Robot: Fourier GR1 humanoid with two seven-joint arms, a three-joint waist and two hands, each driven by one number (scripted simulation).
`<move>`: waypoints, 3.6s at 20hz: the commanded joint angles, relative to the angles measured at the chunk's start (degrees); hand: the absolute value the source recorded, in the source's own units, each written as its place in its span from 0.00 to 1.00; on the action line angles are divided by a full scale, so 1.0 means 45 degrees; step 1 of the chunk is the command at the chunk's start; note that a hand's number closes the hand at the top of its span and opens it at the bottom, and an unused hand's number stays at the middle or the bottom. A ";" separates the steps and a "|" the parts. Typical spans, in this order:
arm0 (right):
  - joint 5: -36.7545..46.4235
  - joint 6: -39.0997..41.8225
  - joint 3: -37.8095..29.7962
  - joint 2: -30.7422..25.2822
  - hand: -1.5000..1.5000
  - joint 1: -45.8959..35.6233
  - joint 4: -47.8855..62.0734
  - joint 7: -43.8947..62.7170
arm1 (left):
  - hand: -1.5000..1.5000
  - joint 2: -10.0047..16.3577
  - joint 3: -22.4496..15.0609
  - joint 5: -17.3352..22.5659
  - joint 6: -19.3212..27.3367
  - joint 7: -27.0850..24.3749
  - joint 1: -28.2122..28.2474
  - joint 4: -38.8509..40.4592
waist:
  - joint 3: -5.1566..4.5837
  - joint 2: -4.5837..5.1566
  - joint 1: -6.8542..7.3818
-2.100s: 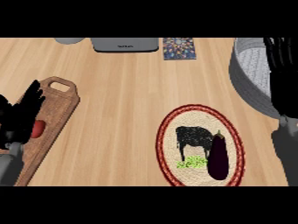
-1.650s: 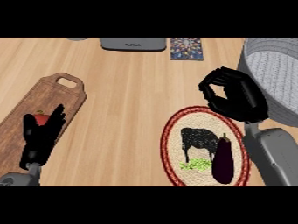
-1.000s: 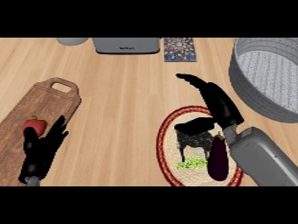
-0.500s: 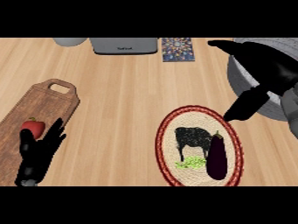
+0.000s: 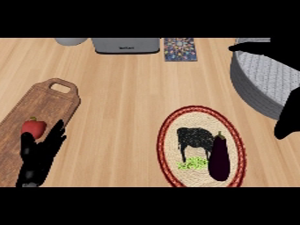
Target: Pick the eggplant from the placemat and place it in the basket
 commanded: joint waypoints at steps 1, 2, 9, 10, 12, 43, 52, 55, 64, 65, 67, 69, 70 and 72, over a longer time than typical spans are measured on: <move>-0.1089 0.1092 0.0202 -0.0439 0.00 0.0278 -0.0713 0.1898 | 0.50 -0.0182 -0.0217 -0.0073 0.0094 0.0519 0.0573 -0.0009 | -0.0052 0.0086 0.0031; -0.1819 0.1559 -0.0209 -0.1092 0.00 -0.0083 -0.0532 0.1965 | 0.50 -0.0049 -0.0270 -0.0065 -0.0242 0.0264 0.0862 0.0093 | -0.0060 0.0076 0.0026; -0.1200 -0.0029 -0.0039 -0.0834 0.00 0.1671 -0.1913 0.1673 | 0.50 -0.0204 -0.0137 -0.0187 -0.0157 0.1048 0.0646 -0.0242 | -0.0037 0.0123 0.0075; -0.1295 -0.0249 -0.0176 -0.0477 0.00 0.1395 -0.1653 0.2066 | 0.50 0.0159 0.0157 -0.0240 -0.0585 0.0398 0.0813 -0.0056 | -0.0044 0.0137 0.0150; 0.0125 -0.0718 0.0434 0.0287 0.00 0.2210 -0.1754 0.1225 | 0.50 -0.0471 0.0205 -0.0286 -0.0353 -0.0011 0.0537 0.0669 | -0.0041 0.0175 0.0166; 0.8428 -0.1381 0.1253 0.4278 0.00 0.7313 -0.1176 -0.2230 | 0.50 -0.0511 0.1206 -0.1050 -0.1200 0.1712 0.1183 -0.1250 | -0.0033 0.0159 0.0176; 0.9776 -0.1254 0.0366 0.4954 0.00 0.7160 0.0789 -0.4226 | 0.50 -0.1226 0.1646 -0.1549 -0.1559 0.0799 0.0289 0.0491 | -0.0037 0.0182 0.0166; 1.0101 -0.0965 0.0614 0.5254 0.00 0.7146 0.0543 -0.3708 | 0.50 -0.1455 0.1171 -0.1811 -0.0946 0.1779 0.1385 -0.1437 | -0.0033 0.0161 0.0217; 1.1301 -0.0529 0.0427 0.5847 0.00 0.7400 0.2032 -0.4304 | 0.50 -0.1629 0.1661 -0.2229 -0.1491 0.1080 0.0769 -0.0147 | -0.0035 0.0176 0.0193; 1.1703 -0.1098 0.0516 0.5580 0.00 0.7551 0.2422 -0.5170 | 0.50 -0.1845 0.1639 -0.2296 -0.1318 0.1372 0.0174 0.0309 | -0.0034 0.0185 0.0169; 1.1807 -0.1201 0.0347 0.5263 0.00 0.8266 0.1851 -0.5602 | 0.50 -0.1617 0.1836 -0.2037 -0.1787 0.0978 0.1264 -0.0506 | -0.0033 0.0166 0.0173; 1.1991 -0.1037 0.0324 0.5881 0.00 0.7629 0.2316 -0.5229 | 0.50 -0.2034 0.1476 -0.2399 -0.1599 0.1078 0.0924 -0.0137 | -0.0035 0.0174 0.0175; 1.2551 -0.1577 0.0713 0.6312 0.00 0.7962 0.2590 -0.5313 | 0.50 -0.1596 0.2176 -0.1969 -0.1990 0.1091 0.0677 -0.0092 | -0.0035 0.0175 0.0178; 1.2515 -0.1640 0.0410 0.6447 0.00 0.7857 0.2582 -0.5410 | 0.50 -0.1783 0.1971 -0.2177 -0.2026 0.0694 0.1223 -0.0087 | -0.0035 0.0173 0.0185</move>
